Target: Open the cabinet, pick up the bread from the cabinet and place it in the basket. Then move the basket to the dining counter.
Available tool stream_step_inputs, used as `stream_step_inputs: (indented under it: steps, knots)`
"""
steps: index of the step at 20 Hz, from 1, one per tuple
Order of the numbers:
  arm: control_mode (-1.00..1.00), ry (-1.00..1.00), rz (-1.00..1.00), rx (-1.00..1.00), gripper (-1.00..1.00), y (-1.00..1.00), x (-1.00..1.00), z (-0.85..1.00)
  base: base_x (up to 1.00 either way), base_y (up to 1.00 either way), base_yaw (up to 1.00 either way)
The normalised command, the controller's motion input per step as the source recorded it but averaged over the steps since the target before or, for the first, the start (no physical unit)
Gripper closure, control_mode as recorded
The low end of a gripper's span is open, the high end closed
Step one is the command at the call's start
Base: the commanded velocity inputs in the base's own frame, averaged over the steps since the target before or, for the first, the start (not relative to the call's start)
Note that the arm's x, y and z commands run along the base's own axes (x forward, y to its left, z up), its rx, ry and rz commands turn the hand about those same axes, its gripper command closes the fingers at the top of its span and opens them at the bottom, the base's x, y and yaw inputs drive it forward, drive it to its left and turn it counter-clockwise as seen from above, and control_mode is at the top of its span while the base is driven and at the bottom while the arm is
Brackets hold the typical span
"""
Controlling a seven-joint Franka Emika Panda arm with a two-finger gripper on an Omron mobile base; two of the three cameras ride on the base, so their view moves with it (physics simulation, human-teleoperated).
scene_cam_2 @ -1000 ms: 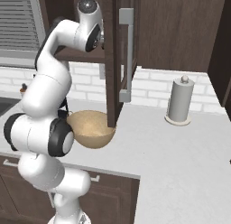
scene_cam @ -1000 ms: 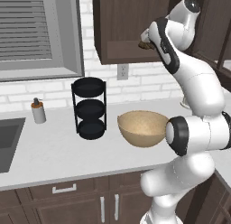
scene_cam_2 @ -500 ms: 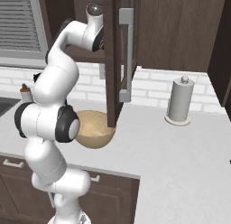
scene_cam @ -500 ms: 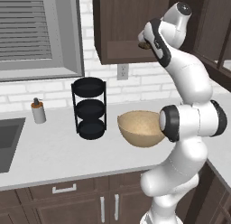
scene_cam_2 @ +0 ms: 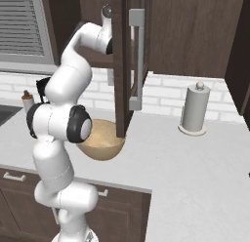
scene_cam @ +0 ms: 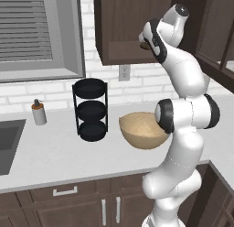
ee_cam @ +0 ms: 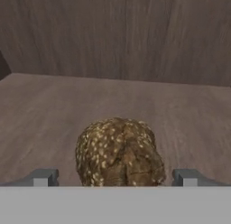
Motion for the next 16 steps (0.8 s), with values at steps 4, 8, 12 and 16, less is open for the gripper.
stream_step_inputs:
  steps: [4,8,12,16]
  knots:
    - [-1.0,0.06,0.0,0.0,-1.0,-0.06,0.3,-0.16,0.0,0.0,0.0]
    - [-1.0,0.03,0.0,0.0,-1.0,0.0,0.35,-0.12,0.0,0.0,0.0]
    - [-1.0,0.03,0.01,0.0,-1.0,0.0,0.36,-0.13,0.0,0.0,0.0]
    - [-1.0,0.02,0.01,0.03,-1.0,0.0,0.27,-0.22,0.0,0.0,0.0]
